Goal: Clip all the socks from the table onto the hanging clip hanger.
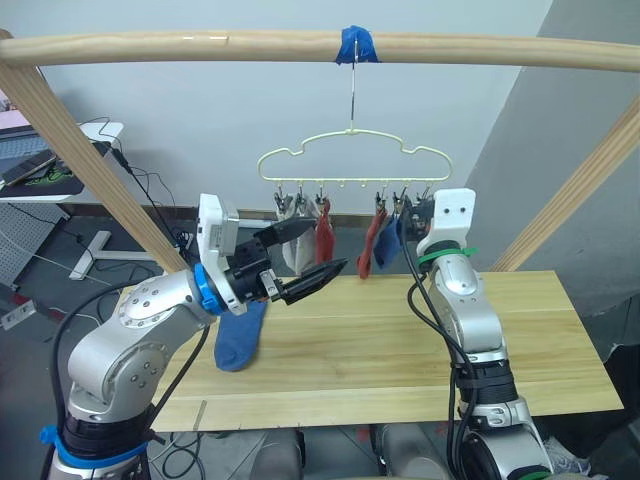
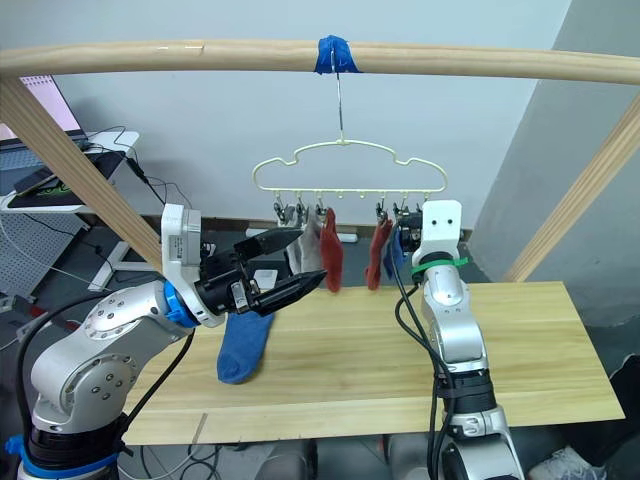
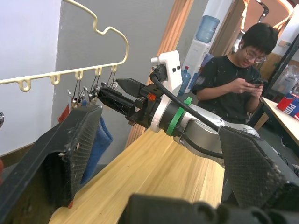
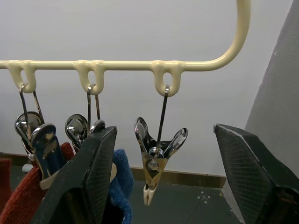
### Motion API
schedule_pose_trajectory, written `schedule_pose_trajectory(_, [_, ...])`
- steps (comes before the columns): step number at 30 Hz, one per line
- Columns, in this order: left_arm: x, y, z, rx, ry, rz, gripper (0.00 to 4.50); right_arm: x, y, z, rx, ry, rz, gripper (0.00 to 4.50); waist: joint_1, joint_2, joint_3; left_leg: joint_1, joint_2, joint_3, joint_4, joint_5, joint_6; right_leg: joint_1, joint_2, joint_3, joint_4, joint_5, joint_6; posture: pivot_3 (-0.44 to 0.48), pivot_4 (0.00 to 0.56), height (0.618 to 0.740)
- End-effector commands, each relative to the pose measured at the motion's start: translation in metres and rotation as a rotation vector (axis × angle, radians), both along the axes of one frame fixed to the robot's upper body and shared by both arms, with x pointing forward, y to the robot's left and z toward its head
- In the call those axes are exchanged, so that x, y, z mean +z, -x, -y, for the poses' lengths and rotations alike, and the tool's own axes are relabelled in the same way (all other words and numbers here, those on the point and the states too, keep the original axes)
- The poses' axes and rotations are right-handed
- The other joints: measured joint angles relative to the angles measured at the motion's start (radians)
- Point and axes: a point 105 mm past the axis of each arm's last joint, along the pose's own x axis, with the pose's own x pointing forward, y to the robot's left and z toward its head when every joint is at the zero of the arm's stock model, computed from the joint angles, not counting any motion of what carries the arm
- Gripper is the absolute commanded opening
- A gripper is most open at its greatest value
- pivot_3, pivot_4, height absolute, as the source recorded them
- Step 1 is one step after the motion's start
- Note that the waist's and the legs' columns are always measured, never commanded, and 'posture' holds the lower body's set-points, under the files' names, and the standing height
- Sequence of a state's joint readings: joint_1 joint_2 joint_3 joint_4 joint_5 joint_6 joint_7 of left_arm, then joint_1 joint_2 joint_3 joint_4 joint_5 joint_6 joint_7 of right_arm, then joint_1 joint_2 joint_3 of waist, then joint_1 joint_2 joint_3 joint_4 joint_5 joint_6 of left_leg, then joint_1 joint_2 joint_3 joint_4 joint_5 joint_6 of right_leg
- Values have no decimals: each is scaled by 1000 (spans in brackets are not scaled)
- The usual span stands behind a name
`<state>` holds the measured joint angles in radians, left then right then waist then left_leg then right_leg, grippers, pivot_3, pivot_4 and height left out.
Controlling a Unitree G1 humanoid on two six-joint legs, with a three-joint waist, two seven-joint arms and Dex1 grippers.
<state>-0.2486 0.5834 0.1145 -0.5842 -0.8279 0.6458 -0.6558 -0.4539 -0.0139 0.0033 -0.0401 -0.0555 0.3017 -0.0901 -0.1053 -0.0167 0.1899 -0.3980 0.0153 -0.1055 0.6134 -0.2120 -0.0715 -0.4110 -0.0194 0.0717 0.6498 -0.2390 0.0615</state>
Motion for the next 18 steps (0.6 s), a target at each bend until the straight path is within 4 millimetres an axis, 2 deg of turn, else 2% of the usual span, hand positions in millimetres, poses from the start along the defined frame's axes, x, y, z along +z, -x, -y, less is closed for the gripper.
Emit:
schedule_pose_trajectory(1, [8, 2, 2, -3, 8, 48, 4500, 19, 0, -1, -1, -18, 72, 3457, 0, 0, 0, 0, 0, 0, 0, 0, 0, 0, 0, 0, 0, 0, 0, -57, 147, 740])
schedule_pose_trajectory(2, [8, 2, 2, -3, 8, 49, 4500, 19, 0, -1, 0, -18, 72, 3457, 0, 0, 0, 0, 0, 0, 0, 0, 0, 0, 0, 0, 0, 0, 0, -57, 147, 740])
schedule_pose_trajectory(5, [8, 2, 2, -2, 9, 48, 4500, 19, 1, -1, 6, -25, 74, 2892, 0, 0, 0, 0, 0, 0, 0, 0, 0, 0, 0, 0, 0, 0, 0, -57, 148, 740])
schedule_pose_trajectory(12, [7, 1, 2, -2, 12, 48, 4500, 20, 1, -4, 17, -20, 80, 351, 0, 0, 0, 0, 0, 0, 0, 0, 0, 0, 0, 0, 0, 0, 0, -58, 150, 740])
schedule_pose_trajectory(13, [7, 1, 2, -2, 12, 47, 4500, 20, 1, -3, 15, -19, 80, 143, 0, 0, 0, 0, 0, 0, 0, 0, 0, 0, 0, 0, 0, 0, 0, -59, 149, 740])
schedule_pose_trajectory(18, [7, 1, 3, -4, 13, 47, 4500, 20, 2, -3, 9, -14, 78, 129, 0, 0, 0, 0, 0, 0, 0, 0, 0, 0, 0, 0, 0, 0, 0, -59, 150, 740])
